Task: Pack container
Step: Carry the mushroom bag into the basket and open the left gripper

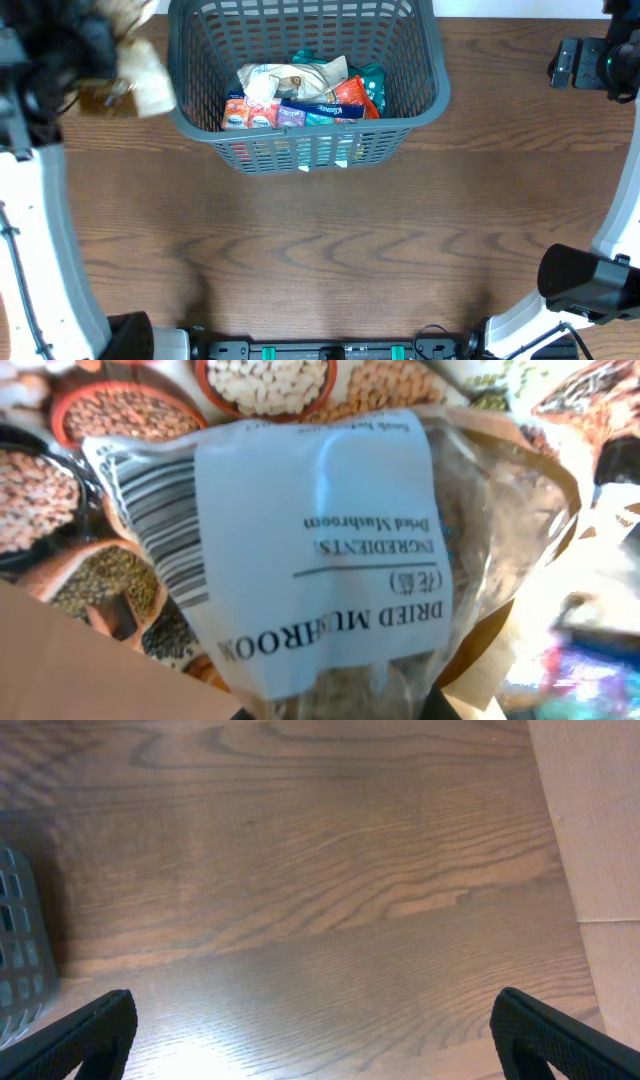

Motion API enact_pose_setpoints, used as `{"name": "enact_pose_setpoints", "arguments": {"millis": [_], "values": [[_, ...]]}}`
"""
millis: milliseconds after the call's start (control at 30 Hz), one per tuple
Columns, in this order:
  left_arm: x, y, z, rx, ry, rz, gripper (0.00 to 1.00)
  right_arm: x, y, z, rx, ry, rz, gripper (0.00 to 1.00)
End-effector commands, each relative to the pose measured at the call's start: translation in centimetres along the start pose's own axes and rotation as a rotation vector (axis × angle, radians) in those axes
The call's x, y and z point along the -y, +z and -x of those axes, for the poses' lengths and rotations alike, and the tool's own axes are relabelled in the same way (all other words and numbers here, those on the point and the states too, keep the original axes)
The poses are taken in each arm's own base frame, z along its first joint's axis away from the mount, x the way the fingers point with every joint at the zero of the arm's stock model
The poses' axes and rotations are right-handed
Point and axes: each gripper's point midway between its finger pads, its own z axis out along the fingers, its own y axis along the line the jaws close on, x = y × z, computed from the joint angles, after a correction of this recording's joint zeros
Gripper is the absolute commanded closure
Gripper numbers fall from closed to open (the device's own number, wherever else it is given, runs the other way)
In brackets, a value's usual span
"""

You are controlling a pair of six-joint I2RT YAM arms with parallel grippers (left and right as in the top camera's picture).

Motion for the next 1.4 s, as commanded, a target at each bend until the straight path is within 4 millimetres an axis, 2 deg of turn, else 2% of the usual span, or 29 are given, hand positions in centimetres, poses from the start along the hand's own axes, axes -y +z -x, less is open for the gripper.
{"name": "enact_pose_setpoints", "arguments": {"millis": [0, 67, 233, 367, 433, 567, 700, 800, 933, 1000, 1100, 1200, 1367], "values": [[4.9, -0.4, 2.7, 0.098, 0.288, -0.088, 0.94, 0.1, 0.0, 0.0, 0.0, -0.011, 0.003, 0.01], [8.5, 0.4, 3.6, 0.145, 0.492, -0.145, 0.94, 0.1, 0.0, 0.0, 0.001, -0.011, 0.002, 0.01], [14.9, 4.2, 4.1, 0.202, 0.776, -0.24, 0.94, 0.1, 0.0, 0.0, 0.003, -0.011, 0.002, 0.01], [19.5, 8.4, 2.1, 0.194, 1.027, -0.332, 0.94, 0.1, 0.0, 0.0, 0.002, -0.011, 0.002, 0.01], [22.0, 10.2, 0.7, 0.194, 1.102, -0.412, 0.91, 0.1, 0.0, 0.0, 0.002, -0.011, 0.002, 0.01], [25.2, 14.0, -1.8, 0.164, 1.131, -0.508, 0.9, 0.1, 0.0, 0.0, 0.0, -0.011, 0.003, 0.01], [27.9, 16.4, -4.1, 0.147, 1.159, -0.585, 0.9, -0.2, 0.0, 0.0, 0.001, -0.011, 0.018, 0.01], [29.1, 17.6, -5.3, 0.13, 1.166, -0.612, 0.9, -0.4, 0.0, 0.0, 0.003, -0.01, 0.032, 0.01], [30.5, 18.1, -6.7, 0.114, 1.169, -0.659, 0.73, -0.4, 0.0, 0.0, 0.004, -0.011, 0.033, 0.01], [30.8, 18.0, -6.7, 0.116, 1.171, -0.663, 0.69, -0.4, 0.0, 0.1, 0.006, -0.011, 0.032, 0.01], [30.7, 18.0, -6.7, 0.112, 1.161, -0.66, 0.57, -0.4, 0.0, 0.2, 0.01, -0.011, 0.032, 0.01], [30.3, 18.1, -6.6, 0.091, 1.102, -0.653, 0.56, -0.5, 0.0, 0.2, 0.009, -0.011, 0.035, 0.01], [28.4, 16.9, -4.7, 0.055, 0.888, -0.595, 0.43, -0.5, 0.0, 1.0, 0.044, -0.009, 0.035, 0.01]]}}
